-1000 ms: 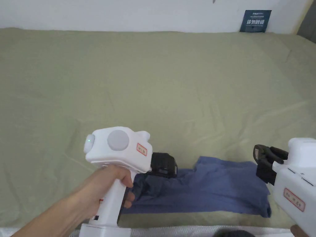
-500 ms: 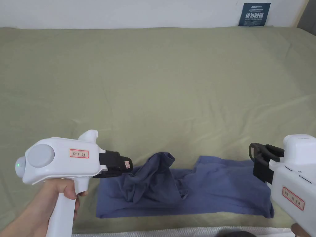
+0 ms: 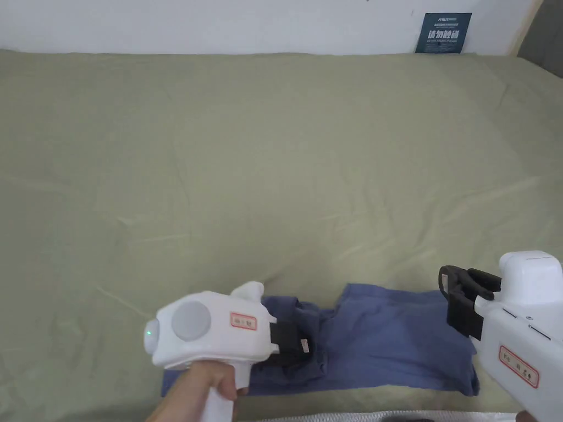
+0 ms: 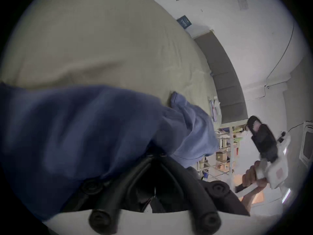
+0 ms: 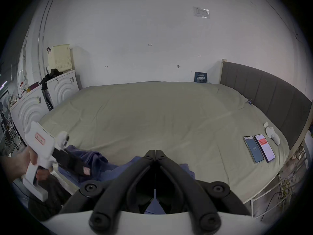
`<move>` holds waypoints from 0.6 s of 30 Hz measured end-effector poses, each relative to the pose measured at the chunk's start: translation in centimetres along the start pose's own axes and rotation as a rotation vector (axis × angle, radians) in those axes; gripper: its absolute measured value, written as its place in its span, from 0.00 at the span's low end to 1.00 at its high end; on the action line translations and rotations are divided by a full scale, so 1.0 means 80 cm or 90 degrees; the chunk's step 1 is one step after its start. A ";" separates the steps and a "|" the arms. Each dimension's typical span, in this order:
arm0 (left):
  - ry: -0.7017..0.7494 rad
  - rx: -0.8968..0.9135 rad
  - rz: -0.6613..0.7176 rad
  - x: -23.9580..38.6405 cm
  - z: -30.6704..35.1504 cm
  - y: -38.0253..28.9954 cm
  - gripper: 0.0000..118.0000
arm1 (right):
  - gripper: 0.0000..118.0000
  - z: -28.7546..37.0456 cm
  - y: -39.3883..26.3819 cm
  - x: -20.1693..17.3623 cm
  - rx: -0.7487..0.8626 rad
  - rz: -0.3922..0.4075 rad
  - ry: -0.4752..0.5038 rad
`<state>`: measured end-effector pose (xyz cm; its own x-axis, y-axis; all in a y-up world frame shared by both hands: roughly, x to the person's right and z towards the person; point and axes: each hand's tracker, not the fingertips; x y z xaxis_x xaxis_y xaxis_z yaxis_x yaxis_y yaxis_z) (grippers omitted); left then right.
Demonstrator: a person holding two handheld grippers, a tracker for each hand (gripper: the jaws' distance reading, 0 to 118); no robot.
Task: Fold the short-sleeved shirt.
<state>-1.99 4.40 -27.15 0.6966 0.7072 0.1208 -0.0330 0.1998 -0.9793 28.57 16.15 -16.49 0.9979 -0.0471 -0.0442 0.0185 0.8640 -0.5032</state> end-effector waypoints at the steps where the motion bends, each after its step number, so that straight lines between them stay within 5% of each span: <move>1: 0.025 0.002 -0.010 0.000 -0.012 -0.006 0.00 | 0.00 0.000 -0.001 0.000 -0.002 0.001 0.001; 10: 0.025 0.028 -0.023 0.029 0.013 -0.012 0.00 | 0.00 -0.003 -0.003 -0.001 -0.009 0.008 0.004; 18: -0.059 0.128 -0.067 0.024 0.169 0.004 0.00 | 0.00 0.000 0.009 -0.014 -0.002 0.022 0.011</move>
<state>-10.39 15.00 -25.06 0.6358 0.7325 0.2434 -0.1128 0.4002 -0.9095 27.45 16.81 -16.81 0.9967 -0.0264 -0.0769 -0.0160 0.8637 -0.5038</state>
